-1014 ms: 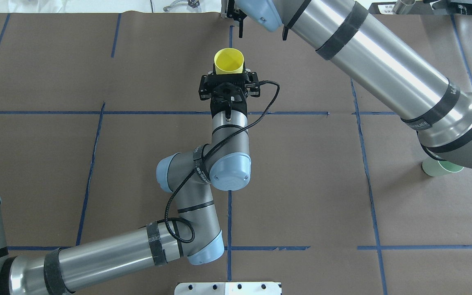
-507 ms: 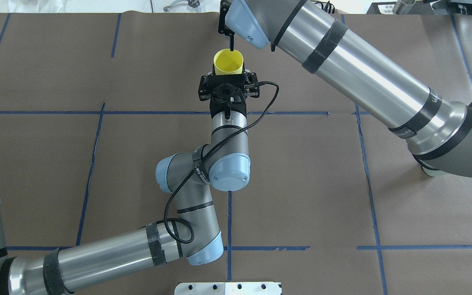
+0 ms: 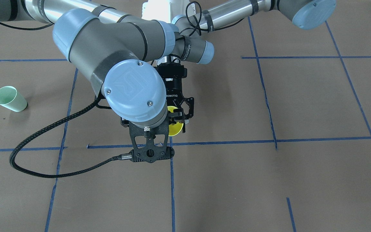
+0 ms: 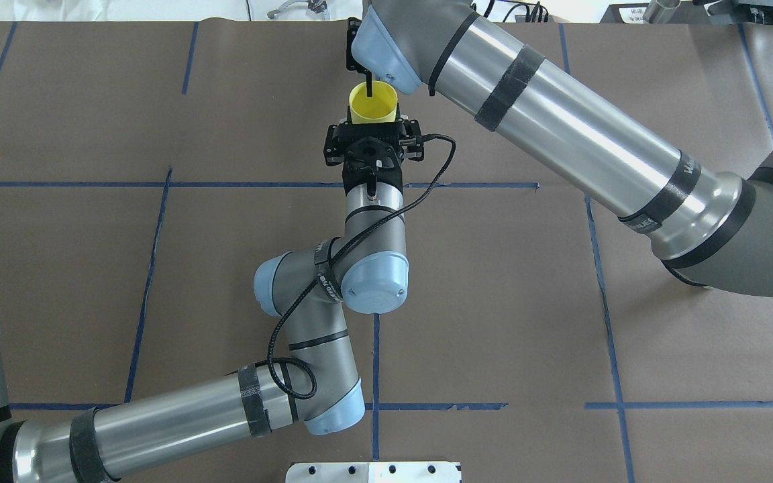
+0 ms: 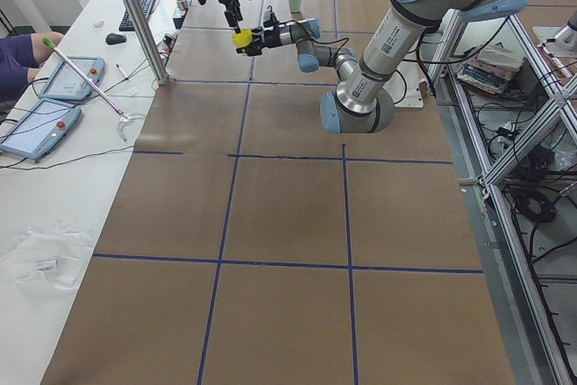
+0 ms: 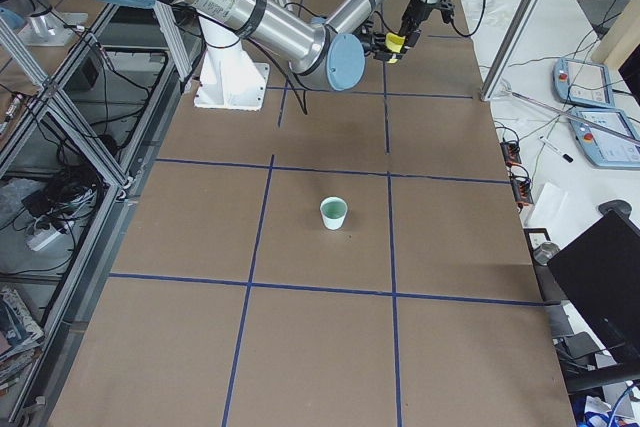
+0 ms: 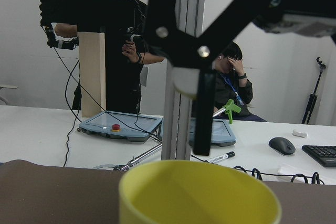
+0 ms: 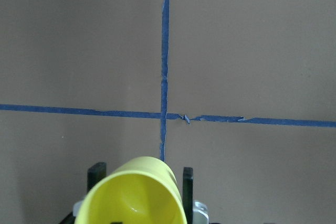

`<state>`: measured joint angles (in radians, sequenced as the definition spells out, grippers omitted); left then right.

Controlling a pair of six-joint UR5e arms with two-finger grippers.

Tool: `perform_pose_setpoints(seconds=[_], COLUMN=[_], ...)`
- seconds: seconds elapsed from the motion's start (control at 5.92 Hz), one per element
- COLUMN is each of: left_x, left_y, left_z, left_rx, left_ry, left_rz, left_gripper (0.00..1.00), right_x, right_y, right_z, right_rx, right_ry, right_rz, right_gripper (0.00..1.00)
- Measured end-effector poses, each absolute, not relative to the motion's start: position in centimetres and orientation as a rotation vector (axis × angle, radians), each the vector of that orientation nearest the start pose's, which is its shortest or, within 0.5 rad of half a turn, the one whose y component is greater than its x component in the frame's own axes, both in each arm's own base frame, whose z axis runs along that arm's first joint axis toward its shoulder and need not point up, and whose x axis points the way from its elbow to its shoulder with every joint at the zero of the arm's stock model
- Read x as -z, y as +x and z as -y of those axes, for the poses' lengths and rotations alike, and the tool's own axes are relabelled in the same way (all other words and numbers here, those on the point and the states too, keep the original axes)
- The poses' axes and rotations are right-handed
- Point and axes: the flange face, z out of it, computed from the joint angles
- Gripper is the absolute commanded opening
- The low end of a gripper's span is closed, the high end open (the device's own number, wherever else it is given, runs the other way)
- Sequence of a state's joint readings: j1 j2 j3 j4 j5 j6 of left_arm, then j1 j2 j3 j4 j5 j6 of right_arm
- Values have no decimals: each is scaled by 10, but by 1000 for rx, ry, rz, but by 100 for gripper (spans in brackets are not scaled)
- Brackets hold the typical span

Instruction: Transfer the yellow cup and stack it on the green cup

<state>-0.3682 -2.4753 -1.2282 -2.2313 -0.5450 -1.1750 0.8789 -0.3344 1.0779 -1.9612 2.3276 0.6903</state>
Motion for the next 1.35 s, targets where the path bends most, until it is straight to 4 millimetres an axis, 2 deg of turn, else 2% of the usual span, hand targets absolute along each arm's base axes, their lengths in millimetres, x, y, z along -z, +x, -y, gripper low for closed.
perform_pose_setpoints(seconds=[0.17,0.51,0.68,0.84,1.01,1.18,1.35], left_x=[-140,-139,-139,-138,-139,-139,-139], left_y=[620,620,619,619,619,619,619], left_z=[473,473,473,473,473,473,473], left_rx=[602,602,603,604,604,604,603], left_ry=[1237,1236,1236,1236,1237,1237,1237], left_rz=[-697,-700,-703,-704,-704,-704,-703], left_gripper=[37,37,37,37,37,38,40], right_x=[-72,-75,-78,-79,-79,-77,-76], right_y=[-474,-479,-480,-480,-479,-479,-478], right_z=[663,662,662,663,663,663,662], right_rx=[144,157,160,161,161,161,161], right_ry=[-212,-209,-205,-198,-193,-191,-191], right_rz=[792,791,785,778,775,775,776], right_gripper=[68,58,58,51,22,3,0])
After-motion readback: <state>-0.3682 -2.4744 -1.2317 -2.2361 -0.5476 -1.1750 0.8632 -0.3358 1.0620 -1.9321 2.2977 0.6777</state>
